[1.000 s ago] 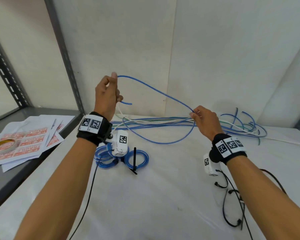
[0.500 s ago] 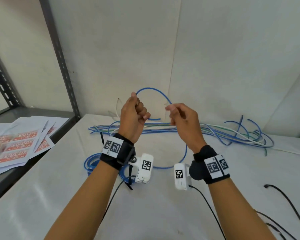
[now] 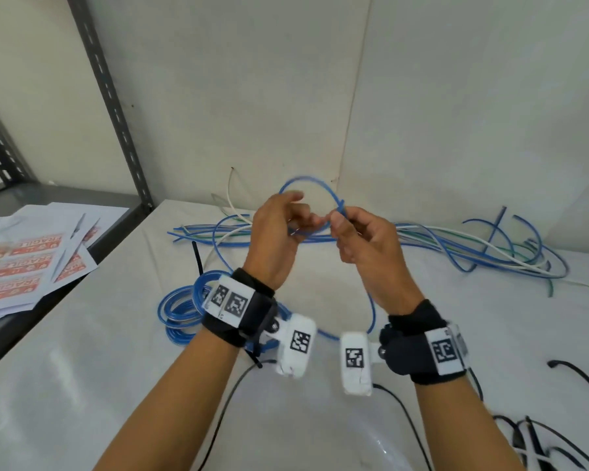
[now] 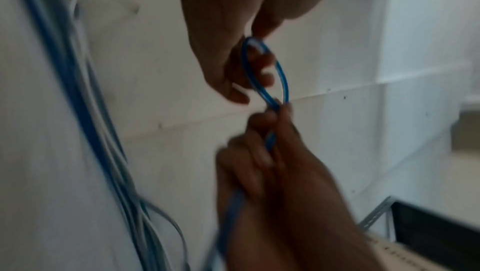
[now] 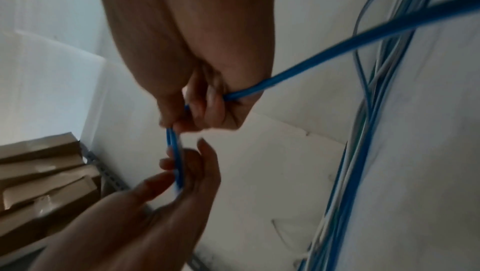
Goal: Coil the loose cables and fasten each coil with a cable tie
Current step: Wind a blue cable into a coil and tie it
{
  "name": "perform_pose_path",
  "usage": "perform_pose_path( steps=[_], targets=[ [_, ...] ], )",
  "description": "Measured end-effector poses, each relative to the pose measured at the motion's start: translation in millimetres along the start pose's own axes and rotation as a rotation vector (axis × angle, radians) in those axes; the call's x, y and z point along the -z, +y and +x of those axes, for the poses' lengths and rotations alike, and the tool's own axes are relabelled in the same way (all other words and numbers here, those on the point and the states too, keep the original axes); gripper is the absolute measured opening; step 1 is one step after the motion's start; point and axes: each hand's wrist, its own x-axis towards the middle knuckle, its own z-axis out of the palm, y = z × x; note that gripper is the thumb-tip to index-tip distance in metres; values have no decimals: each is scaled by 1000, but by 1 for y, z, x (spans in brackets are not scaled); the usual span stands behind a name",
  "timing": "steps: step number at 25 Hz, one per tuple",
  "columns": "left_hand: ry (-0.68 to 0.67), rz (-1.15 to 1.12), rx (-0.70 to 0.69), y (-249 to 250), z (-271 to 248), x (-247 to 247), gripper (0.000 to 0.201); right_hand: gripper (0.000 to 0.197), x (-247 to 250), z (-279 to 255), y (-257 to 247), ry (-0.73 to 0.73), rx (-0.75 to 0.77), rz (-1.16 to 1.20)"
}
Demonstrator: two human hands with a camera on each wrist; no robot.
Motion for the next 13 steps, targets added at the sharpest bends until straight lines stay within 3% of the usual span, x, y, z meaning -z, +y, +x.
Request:
perform_pose_path(
  steps=[2,4,6,10,13],
  targets=[
    [-137,412,-58,9,3,14,22,17,18,-3,-7,-148,-44,-121],
    [-276,635,-130,13,6,25,24,18,36,-5,-14,-250,-85,-296],
    [-355,721,-173,15,4,29,25,14,41,-5,-17,-285,-113,-284],
    [-387,803,-188,13,0,23,30,27,30,-4,-18,-93,-108,-130],
    [-434,800,-148,11,-2,23,32,32,26,-5,-16,-162,-112,-234]
  ],
)
